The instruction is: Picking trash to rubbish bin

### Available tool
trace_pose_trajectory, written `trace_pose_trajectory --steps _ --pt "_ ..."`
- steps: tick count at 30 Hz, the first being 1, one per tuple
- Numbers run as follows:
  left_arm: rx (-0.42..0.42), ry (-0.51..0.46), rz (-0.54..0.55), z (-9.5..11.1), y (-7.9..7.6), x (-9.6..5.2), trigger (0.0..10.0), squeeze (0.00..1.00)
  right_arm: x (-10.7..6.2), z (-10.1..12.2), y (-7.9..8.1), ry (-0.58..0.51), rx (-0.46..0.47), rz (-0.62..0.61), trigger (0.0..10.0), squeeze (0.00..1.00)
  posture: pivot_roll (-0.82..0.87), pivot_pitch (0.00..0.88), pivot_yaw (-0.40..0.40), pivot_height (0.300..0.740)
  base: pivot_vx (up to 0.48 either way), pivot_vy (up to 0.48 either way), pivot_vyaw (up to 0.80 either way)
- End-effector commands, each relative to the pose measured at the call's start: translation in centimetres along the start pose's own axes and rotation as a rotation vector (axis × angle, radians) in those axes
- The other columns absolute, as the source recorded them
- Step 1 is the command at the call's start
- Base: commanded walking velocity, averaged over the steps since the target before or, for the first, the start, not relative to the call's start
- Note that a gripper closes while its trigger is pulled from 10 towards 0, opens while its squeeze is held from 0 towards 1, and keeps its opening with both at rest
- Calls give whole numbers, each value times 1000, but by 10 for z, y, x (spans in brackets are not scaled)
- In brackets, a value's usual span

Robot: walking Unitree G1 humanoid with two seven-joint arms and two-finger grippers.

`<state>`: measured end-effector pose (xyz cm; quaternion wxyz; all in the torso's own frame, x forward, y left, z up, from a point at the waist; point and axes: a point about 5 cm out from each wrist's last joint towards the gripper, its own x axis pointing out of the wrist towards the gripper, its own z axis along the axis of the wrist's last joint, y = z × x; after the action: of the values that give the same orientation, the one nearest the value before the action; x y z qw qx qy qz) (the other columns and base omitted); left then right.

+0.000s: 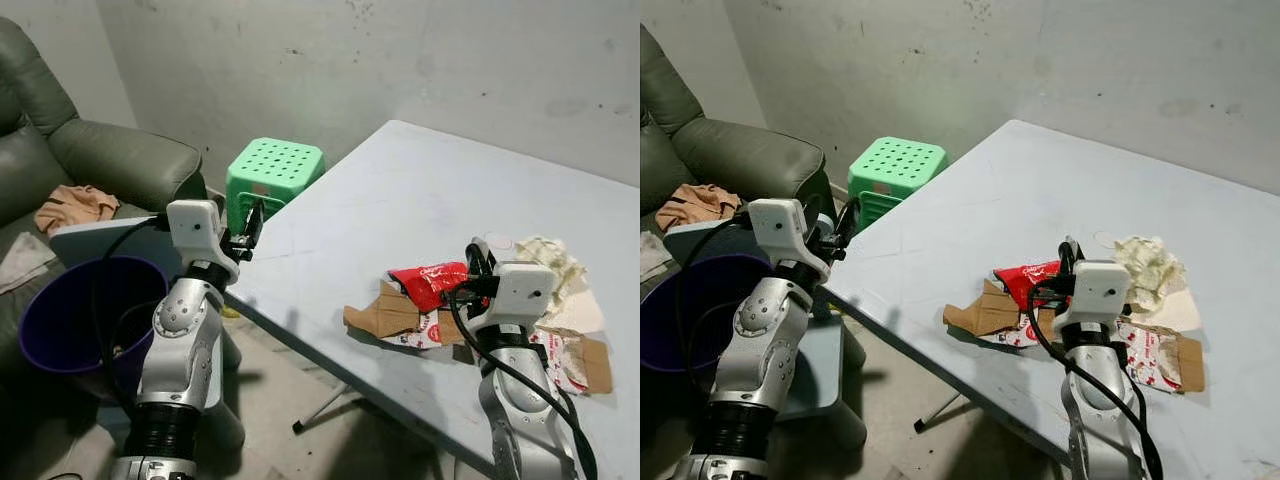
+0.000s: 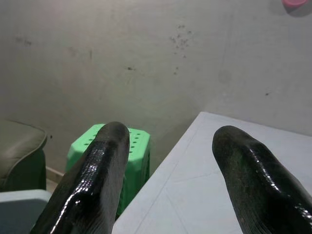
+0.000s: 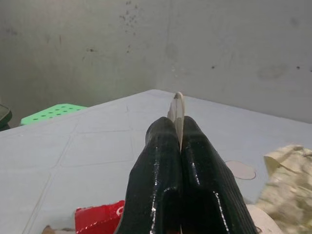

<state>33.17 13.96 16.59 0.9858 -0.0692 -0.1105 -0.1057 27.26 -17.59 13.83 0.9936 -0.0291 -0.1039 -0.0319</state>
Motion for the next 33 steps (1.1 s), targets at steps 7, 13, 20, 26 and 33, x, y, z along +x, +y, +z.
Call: trace_pose_trajectory --steps 7,13,20,26,33 --pt "-8 12 -6 -1 -2 4 10000 0 4 0 1 5 -7 23 10000 0 -31 0 -28 740 0 0 800" --pt "-16 12 -9 0 -2 6 10000 0 4 0 1 6 -4 30 10000 0 -31 0 -28 740 0 0 800" --pt "-24 15 -12 -1 -2 6 10000 0 3 -1 2 7 -4 36 10000 0 -36 0 -26 740 0 144 800" --pt "-29 14 -16 -1 -4 7 10000 0 2 -1 1 8 -5 38 10000 0 -38 0 -26 740 0 369 800" --pt "-29 20 -18 -2 -6 8 10000 0 0 -2 1 11 -6 40 10000 0 -44 0 -23 740 0 190 800"
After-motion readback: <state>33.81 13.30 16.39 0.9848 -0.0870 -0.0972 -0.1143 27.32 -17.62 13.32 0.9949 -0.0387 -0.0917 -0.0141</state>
